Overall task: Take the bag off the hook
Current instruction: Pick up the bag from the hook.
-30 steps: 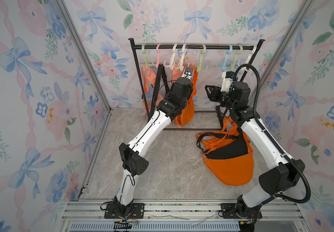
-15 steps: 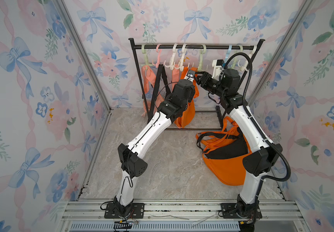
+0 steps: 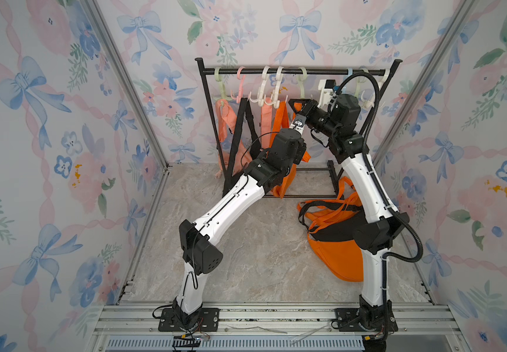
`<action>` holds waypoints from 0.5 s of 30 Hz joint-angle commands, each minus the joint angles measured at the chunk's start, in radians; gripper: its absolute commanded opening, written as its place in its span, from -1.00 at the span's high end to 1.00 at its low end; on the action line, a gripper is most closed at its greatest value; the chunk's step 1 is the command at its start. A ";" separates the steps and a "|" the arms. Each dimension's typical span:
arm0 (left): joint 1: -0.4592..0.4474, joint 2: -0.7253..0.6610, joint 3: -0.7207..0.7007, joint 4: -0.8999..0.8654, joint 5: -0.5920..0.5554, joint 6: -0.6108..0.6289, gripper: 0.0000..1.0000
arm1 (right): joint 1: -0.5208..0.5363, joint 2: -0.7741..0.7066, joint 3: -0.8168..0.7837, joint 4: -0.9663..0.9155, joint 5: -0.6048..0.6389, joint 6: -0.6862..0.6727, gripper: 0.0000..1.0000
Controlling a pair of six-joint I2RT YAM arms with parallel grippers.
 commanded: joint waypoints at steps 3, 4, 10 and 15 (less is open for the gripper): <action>0.002 -0.024 0.016 -0.005 0.036 -0.036 1.00 | -0.023 0.036 0.161 -0.056 0.051 -0.054 1.00; 0.002 -0.025 0.020 -0.005 0.043 -0.039 1.00 | -0.029 0.039 0.169 -0.041 0.048 -0.049 1.00; 0.005 -0.014 0.062 -0.016 0.146 -0.089 1.00 | -0.063 0.042 0.177 0.034 0.074 -0.039 1.00; 0.019 -0.006 0.100 -0.033 0.190 -0.126 1.00 | -0.075 0.055 0.193 0.071 0.087 -0.046 1.00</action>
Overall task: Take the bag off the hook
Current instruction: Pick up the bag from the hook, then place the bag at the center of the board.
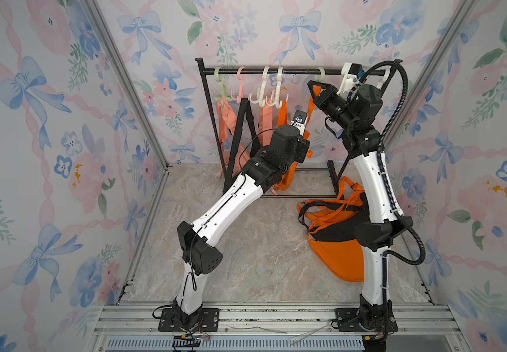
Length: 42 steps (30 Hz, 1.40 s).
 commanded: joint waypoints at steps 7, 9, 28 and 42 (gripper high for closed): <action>0.031 0.014 0.058 -0.002 0.091 -0.077 1.00 | -0.004 0.074 0.065 0.096 -0.026 -0.007 1.00; 0.034 0.013 0.055 -0.004 0.090 -0.078 1.00 | 0.005 0.077 0.069 0.089 -0.078 -0.013 1.00; 0.088 -0.283 -0.333 -0.017 0.125 -0.197 1.00 | 0.210 -0.581 -0.726 0.015 0.191 -0.530 1.00; 0.010 -0.556 -0.790 -0.015 0.176 -0.381 1.00 | 0.550 -0.961 -1.066 -0.046 0.569 -0.731 1.00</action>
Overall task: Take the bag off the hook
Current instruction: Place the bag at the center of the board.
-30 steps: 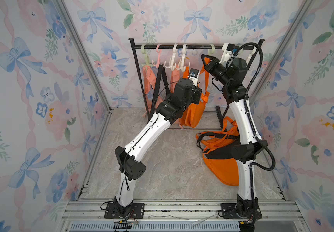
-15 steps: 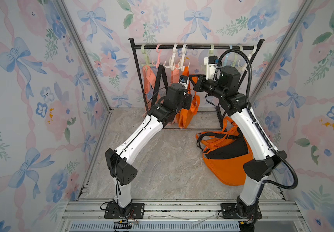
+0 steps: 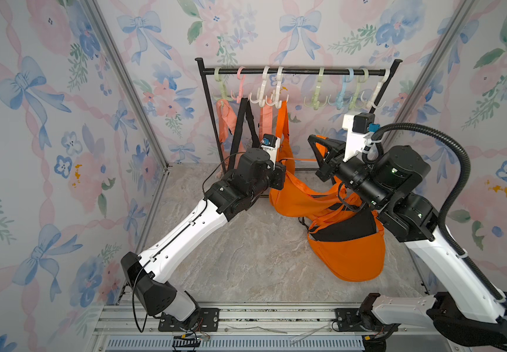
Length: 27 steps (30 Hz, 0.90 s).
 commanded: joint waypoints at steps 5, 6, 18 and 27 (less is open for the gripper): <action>0.016 -0.150 -0.361 0.018 -0.025 -0.212 1.00 | 0.001 0.097 -0.044 -0.110 0.146 0.011 1.00; 0.029 -0.164 -0.415 0.025 -0.028 -0.244 1.00 | -0.019 0.125 -0.061 -0.112 0.124 0.043 1.00; 0.293 -0.071 -0.764 0.276 0.111 -0.399 1.00 | -0.132 0.417 -0.136 0.005 -0.046 0.212 1.00; 0.434 0.059 -0.696 0.309 0.130 -0.353 1.00 | -0.183 0.576 -0.075 0.030 -0.144 0.235 1.00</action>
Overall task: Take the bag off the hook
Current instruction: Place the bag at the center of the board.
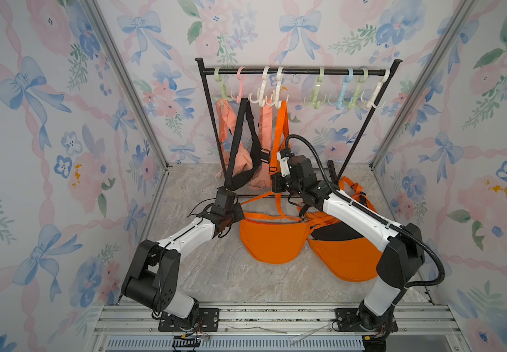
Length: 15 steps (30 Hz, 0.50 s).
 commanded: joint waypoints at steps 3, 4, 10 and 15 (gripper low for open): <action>0.059 0.057 0.056 0.023 -0.010 0.034 1.00 | -0.039 0.055 0.059 0.031 -0.048 0.009 1.00; 0.060 0.066 0.061 0.028 -0.012 0.036 1.00 | -0.044 0.060 0.062 0.033 -0.049 0.010 1.00; 0.053 0.123 0.075 0.036 0.027 0.025 1.00 | -0.120 0.067 0.021 0.092 -0.116 0.099 1.00; 0.027 0.126 0.077 0.046 0.005 0.030 1.00 | -0.136 0.034 -0.063 0.137 -0.165 0.141 1.00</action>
